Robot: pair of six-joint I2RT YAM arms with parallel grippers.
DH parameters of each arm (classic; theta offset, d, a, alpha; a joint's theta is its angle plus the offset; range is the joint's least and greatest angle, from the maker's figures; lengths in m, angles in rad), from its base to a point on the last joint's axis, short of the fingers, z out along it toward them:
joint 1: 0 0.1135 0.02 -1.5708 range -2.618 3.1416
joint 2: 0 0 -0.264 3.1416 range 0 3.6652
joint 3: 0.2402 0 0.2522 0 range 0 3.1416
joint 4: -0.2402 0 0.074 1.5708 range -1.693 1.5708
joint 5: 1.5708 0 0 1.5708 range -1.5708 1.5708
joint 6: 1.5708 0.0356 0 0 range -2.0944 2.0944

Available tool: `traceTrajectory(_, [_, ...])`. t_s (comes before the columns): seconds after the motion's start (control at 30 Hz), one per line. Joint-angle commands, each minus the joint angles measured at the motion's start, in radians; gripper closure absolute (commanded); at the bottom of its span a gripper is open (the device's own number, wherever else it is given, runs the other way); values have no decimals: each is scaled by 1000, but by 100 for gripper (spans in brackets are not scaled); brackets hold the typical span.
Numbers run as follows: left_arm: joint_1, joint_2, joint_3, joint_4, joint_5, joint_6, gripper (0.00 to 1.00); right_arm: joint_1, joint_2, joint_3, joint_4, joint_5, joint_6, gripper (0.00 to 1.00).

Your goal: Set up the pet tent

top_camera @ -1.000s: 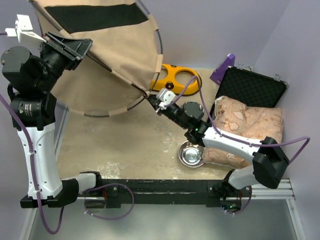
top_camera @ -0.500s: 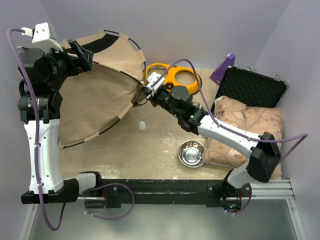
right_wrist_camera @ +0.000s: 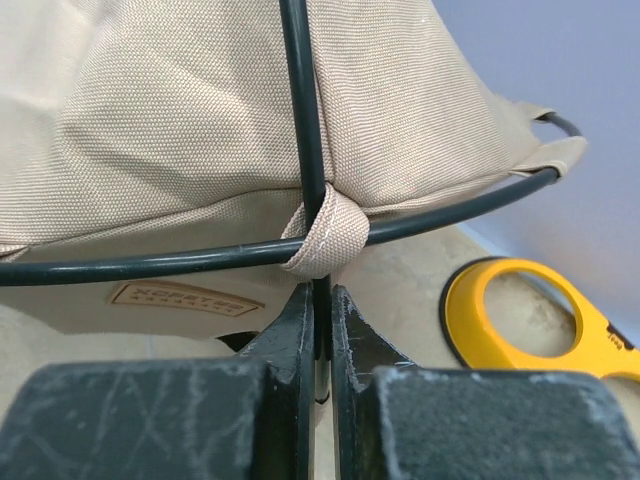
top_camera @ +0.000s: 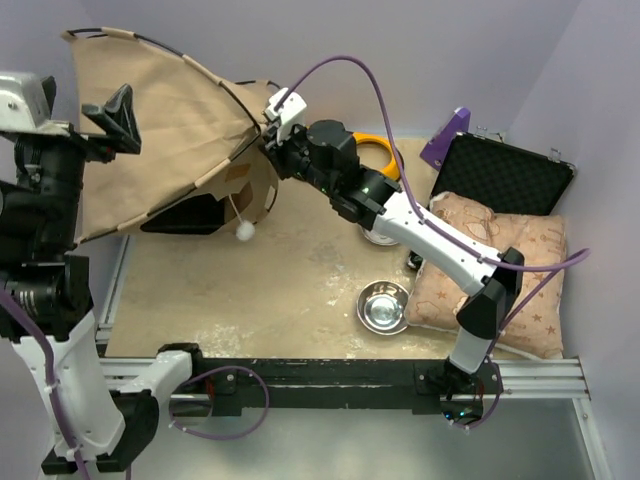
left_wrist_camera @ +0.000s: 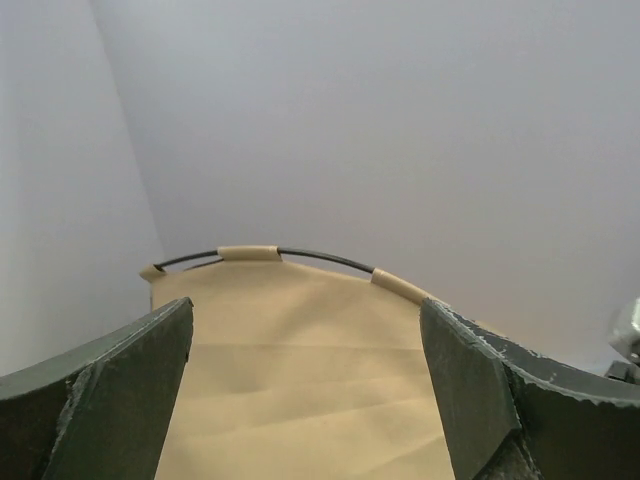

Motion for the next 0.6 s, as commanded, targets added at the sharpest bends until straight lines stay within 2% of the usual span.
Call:
traceTrajectory(0.0, [0, -2, -45, 21, 65, 55, 0, 17, 23, 100, -34, 64, 82, 100])
traceTrajectory(0.13, [0, 3, -59, -88, 20, -6, 0, 44, 200, 375, -162, 55, 96, 100])
traceTrajectory(0.17, [2, 6, -52, -106, 9, -6, 0, 47, 240, 486, -199, 34, 104, 89])
traceTrajectory(0.27, [2, 10, -31, -152, -19, -17, 0, 46, 283, 629, -200, -25, 124, 40])
traceTrajectory(0.37, [0, 20, -25, -198, -40, -19, 0, 44, 213, 550, -63, -110, 118, 12])
traceTrajectory(0.47, [2, 36, -23, -240, -18, -22, 0, 44, 93, 349, 82, -181, 84, 6])
traceTrajectory(0.57, [2, 55, -26, -277, 87, -10, 0, 41, 16, 188, 110, -226, 64, 2])
